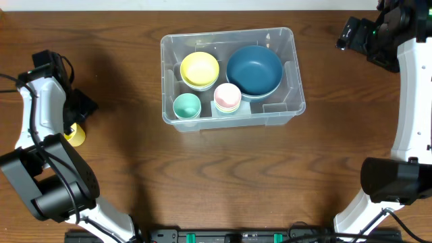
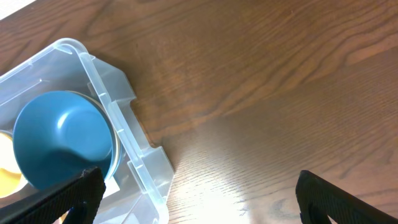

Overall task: Pack container
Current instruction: 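Move the left gripper to the yellow cup and grasp it, then carry the yellow cup into the bin and drop it onto the green cup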

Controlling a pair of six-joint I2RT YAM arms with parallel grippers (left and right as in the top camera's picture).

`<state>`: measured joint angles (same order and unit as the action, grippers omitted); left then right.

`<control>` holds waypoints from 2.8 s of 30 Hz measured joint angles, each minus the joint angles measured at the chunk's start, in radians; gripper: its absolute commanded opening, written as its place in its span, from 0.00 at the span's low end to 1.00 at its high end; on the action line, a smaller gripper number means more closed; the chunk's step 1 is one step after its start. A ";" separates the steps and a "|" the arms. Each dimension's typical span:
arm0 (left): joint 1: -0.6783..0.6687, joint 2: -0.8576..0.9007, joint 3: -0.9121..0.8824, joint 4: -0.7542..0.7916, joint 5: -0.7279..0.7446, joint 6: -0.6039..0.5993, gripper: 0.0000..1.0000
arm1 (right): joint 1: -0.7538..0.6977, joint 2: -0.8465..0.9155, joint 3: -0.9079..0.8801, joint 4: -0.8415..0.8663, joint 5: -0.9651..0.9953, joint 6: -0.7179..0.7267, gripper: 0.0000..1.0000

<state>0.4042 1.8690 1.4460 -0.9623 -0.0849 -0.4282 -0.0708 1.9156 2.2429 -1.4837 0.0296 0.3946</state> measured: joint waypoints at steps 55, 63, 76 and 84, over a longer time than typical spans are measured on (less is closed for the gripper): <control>-0.305 -0.236 0.006 0.126 0.435 0.175 0.06 | 0.000 0.000 0.000 0.000 0.000 0.000 0.99; -0.594 -0.434 0.015 0.134 0.343 0.273 0.06 | 0.000 0.000 0.000 0.000 0.000 0.000 0.99; -0.788 -0.256 0.015 0.101 0.227 0.351 0.06 | 0.000 0.000 0.000 0.000 0.000 0.000 0.99; -0.787 -0.214 0.015 0.057 0.192 0.323 0.06 | 0.000 0.000 0.000 0.000 0.000 0.000 0.99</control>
<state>-0.3828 1.6554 1.4609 -0.9051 0.1074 -0.1055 -0.0708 1.9156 2.2429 -1.4837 0.0296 0.3946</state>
